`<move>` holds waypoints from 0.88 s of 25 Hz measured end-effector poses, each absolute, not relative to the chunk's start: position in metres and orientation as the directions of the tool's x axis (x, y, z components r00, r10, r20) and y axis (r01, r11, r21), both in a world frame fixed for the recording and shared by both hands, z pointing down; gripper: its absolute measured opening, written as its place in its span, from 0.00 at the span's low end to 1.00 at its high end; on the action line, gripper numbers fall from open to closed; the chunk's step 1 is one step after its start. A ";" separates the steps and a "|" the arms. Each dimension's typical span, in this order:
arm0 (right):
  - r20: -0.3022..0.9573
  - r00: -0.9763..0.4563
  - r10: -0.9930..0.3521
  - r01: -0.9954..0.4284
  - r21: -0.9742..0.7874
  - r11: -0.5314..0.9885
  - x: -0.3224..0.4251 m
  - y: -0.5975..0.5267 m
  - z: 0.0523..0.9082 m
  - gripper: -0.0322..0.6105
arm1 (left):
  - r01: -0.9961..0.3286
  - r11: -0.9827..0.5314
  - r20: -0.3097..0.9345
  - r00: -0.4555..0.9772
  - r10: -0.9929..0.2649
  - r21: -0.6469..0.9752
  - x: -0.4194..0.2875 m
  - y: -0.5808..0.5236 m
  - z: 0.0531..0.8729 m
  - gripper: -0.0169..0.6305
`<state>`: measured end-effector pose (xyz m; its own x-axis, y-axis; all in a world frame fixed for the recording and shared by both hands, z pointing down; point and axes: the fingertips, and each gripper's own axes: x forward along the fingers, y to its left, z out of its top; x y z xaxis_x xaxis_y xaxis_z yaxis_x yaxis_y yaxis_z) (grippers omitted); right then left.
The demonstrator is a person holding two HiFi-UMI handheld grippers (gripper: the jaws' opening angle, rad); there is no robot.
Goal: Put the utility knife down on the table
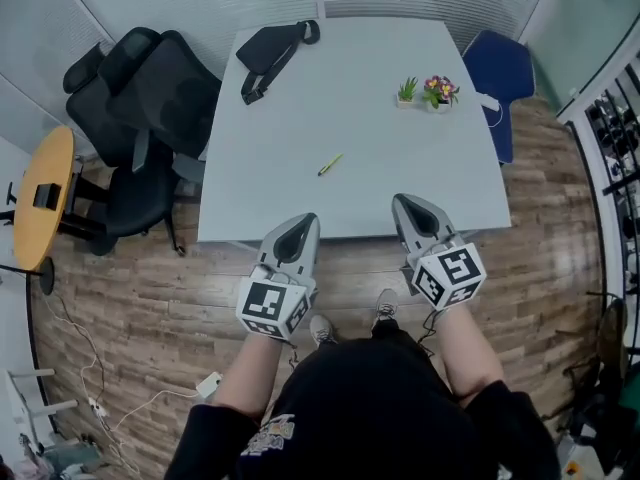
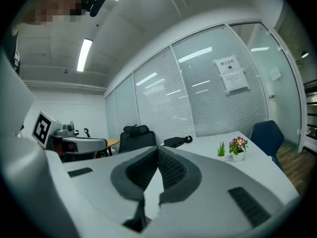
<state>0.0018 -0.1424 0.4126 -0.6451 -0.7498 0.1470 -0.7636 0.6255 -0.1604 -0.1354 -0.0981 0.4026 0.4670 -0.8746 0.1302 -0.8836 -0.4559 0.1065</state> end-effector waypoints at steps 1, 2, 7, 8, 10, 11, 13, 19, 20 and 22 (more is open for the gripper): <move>0.150 -0.631 -0.761 -0.775 -0.158 0.612 0.002 -0.138 0.412 0.05 | -0.876 -0.470 0.127 0.481 -0.867 0.110 -0.136 -0.096 0.403 0.04; 0.151 -0.619 -0.771 -0.785 -0.157 0.599 0.002 -0.134 0.412 0.05 | -0.868 -0.483 0.124 0.495 -0.860 0.113 -0.138 -0.094 0.403 0.04; 0.151 -0.563 -0.813 -0.826 -0.140 0.546 -0.001 -0.112 0.410 0.05 | -0.838 -0.530 0.114 0.544 -0.831 0.130 -0.148 -0.082 0.406 0.04; 0.151 -0.554 -0.819 -0.832 -0.138 0.537 -0.002 -0.108 0.410 0.05 | -0.833 -0.538 0.112 0.551 -0.827 0.131 -0.150 -0.080 0.406 0.04; 0.155 -0.539 -0.828 -0.842 -0.135 0.523 -0.005 -0.102 0.411 0.05 | -0.824 -0.551 0.109 0.564 -0.818 0.133 -0.153 -0.076 0.406 0.04; 0.157 -0.532 -0.832 -0.846 -0.133 0.516 -0.006 -0.099 0.412 0.05 | -0.820 -0.557 0.109 0.571 -0.814 0.134 -0.154 -0.074 0.407 0.04; 0.160 -0.518 -0.840 -0.855 -0.133 0.502 -0.006 -0.092 0.413 0.05 | -0.811 -0.570 0.108 0.583 -0.805 0.136 -0.155 -0.070 0.408 0.04; 0.159 -0.493 -0.856 -0.869 -0.129 0.477 -0.007 -0.077 0.415 0.05 | -0.796 -0.590 0.102 0.603 -0.791 0.135 -0.158 -0.058 0.410 0.04; 0.159 -0.491 -0.857 -0.871 -0.129 0.475 -0.007 -0.075 0.415 0.05 | -0.796 -0.591 0.101 0.604 -0.791 0.135 -0.158 -0.056 0.409 0.04; 0.158 -0.487 -0.859 -0.872 -0.128 0.472 -0.007 -0.072 0.415 0.05 | -0.794 -0.593 0.099 0.606 -0.790 0.133 -0.159 -0.053 0.408 0.04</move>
